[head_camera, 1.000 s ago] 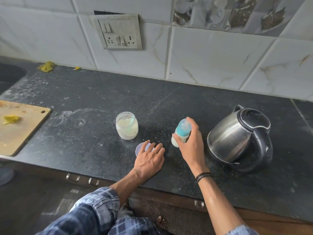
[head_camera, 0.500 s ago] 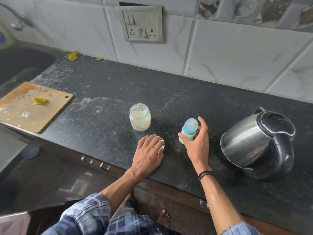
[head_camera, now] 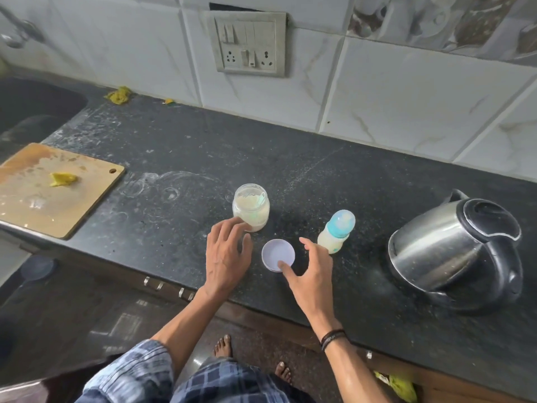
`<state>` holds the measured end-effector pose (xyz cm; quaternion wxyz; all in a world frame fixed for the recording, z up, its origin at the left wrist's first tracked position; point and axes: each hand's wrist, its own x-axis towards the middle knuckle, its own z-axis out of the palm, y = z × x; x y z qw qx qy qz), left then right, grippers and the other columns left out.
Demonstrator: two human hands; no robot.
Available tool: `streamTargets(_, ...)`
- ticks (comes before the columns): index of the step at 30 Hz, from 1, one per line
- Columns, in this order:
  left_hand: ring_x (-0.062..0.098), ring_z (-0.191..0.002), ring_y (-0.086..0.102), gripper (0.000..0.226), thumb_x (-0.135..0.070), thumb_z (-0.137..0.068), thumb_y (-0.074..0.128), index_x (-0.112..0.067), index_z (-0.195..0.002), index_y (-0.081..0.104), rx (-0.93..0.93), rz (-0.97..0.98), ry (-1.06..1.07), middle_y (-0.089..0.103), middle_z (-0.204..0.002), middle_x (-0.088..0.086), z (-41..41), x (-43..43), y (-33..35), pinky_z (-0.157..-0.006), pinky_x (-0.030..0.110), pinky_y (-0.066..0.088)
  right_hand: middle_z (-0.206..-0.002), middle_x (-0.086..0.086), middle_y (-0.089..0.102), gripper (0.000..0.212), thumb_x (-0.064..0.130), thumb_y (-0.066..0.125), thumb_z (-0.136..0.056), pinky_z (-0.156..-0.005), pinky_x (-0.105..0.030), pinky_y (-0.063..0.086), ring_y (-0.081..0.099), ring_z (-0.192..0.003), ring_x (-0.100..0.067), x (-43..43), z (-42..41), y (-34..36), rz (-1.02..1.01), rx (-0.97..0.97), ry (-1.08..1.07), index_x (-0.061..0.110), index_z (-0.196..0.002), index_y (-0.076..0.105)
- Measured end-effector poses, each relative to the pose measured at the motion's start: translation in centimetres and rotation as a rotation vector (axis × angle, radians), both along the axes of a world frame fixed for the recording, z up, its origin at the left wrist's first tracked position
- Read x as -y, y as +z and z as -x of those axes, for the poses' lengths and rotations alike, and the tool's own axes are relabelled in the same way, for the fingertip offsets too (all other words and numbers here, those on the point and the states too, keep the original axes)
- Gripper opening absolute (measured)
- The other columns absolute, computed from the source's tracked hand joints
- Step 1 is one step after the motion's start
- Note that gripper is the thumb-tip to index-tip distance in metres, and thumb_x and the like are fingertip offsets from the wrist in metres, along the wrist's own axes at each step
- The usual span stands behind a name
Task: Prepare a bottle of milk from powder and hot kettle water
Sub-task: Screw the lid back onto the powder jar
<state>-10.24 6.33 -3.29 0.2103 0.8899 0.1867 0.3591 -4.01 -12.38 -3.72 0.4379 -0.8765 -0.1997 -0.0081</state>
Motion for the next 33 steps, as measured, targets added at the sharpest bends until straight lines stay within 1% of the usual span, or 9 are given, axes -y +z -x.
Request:
streamTargets(4,0.026,-0.110,0.054,0.018,-0.013,-0.093,0.064,-0.010,-0.108,0.071,-0.011,0.079,0.012,0.068,-0.119,0.007,0.2,-2.1,0.1,-0.099,0.037,0.042,-0.146,-0.004,0.052,0.096,0.043,0.091,-0.076,-0.109,-0.042,0.043,0.043,-0.134,-0.025,-1.9,0.3,0.3,0.207,-0.071,0.091,0.018,-0.155,0.043)
streamTargets(8,0.021,-0.115,0.050,0.025,-0.013,-0.093,0.068,-0.012,-0.117,0.067,-0.021,0.207,-0.007,0.064,-0.125,0.004,0.4,-3.7,0.3,-0.101,0.040,0.043,-0.144,-0.006,0.055,0.097,0.032,0.093,-0.076,-0.104,-0.042,0.046,0.046,-0.130,-0.028,-3.1,0.8,0.2,0.289,-0.075,0.082,0.022,-0.158,0.040)
streamTargets(12,0.018,-0.121,0.050,0.052,-0.020,-0.087,0.073,-0.020,-0.135,0.052,-0.063,0.422,-0.146,0.046,-0.134,-0.012,0.5,-5.6,0.5,-0.104,0.039,0.045,-0.138,-0.006,0.052,0.095,0.024,0.093,-0.076,-0.098,-0.041,0.050,0.051,-0.125,-0.028,-4.0,1.2,0.6,0.233,-0.085,0.034,0.021,-0.156,0.041)
streamTargets(15,0.012,-0.124,0.047,0.077,-0.032,-0.081,0.073,-0.027,-0.148,0.036,-0.147,0.588,-0.259,0.036,-0.142,-0.011,0.2,-6.9,0.5,-0.105,0.032,0.042,-0.140,-0.005,0.046,0.093,0.018,0.090,-0.078,-0.098,-0.033,0.047,0.050,-0.129,-0.025,-4.9,1.0,1.8,0.176,-0.092,0.010,0.022,-0.156,0.039)
streamTargets(18,0.014,-0.132,0.044,0.097,-0.047,-0.074,0.071,-0.025,-0.157,0.026,-0.203,0.695,-0.364,0.031,-0.150,-0.008,-0.7,-7.9,0.8,-0.107,0.029,0.039,-0.139,-0.005,0.047,0.093,0.015,0.090,-0.077,-0.100,-0.029,0.043,0.049,-0.127,-0.022,-6.0,0.1,3.8,0.121,-0.080,-0.011,0.022,-0.155,0.039)
streamTargets(22,0.018,-0.144,0.037,0.115,-0.046,-0.069,0.077,-0.021,-0.164,0.017,-0.312,0.735,-0.460,0.024,-0.160,-0.005,-2.6,-9.1,1.4,-0.116,0.037,0.035,-0.132,-0.005,0.053,0.091,0.016,0.091,-0.075,-0.101,-0.033,0.045,0.051,-0.121,-0.022,-7.4,-1.7,6.4,0.073,-0.047,-0.006,0.023,-0.152,0.042)
streamTargets(25,0.017,-0.148,0.031,0.116,-0.035,-0.066,0.080,-0.021,-0.164,0.019,-0.408,0.729,-0.517,0.027,-0.163,-0.002,-3.8,-9.6,1.7,-0.124,0.049,0.029,-0.127,-0.003,0.052,0.093,0.017,0.091,-0.073,-0.100,-0.034,0.046,0.053,-0.118,-0.020,-8.4,-3.4,7.9,0.062,-0.058,0.037,0.027,-0.151,0.041)
streamTargets(27,0.015,-0.146,0.034,0.111,-0.032,-0.063,0.080,-0.027,-0.160,0.027,-0.411,0.753,-0.521,0.034,-0.156,-0.006,-4.4,-9.6,2.0,-0.122,0.053,0.032,-0.130,-0.001,0.049,0.094,0.017,0.091,-0.073,-0.099,-0.036,0.050,0.054,-0.120,-0.018,-9.2,-4.5,8.7,0.046,-0.086,0.078,0.031,-0.151,0.039)
streamTargets(33,0.017,-0.138,0.045,0.102,-0.041,-0.062,0.086,-0.030,-0.152,0.040,-0.343,0.799,-0.499,0.045,-0.149,-0.005,-5.4,-8.9,2.1,-0.116,0.052,0.041,-0.142,-0.003,0.050,0.097,0.023,0.092,-0.076,-0.097,-0.031,0.052,0.055,-0.123,-0.017,-11.1,-7.1,9.5,0.082,-0.110,0.213,0.034,-0.152,0.034)
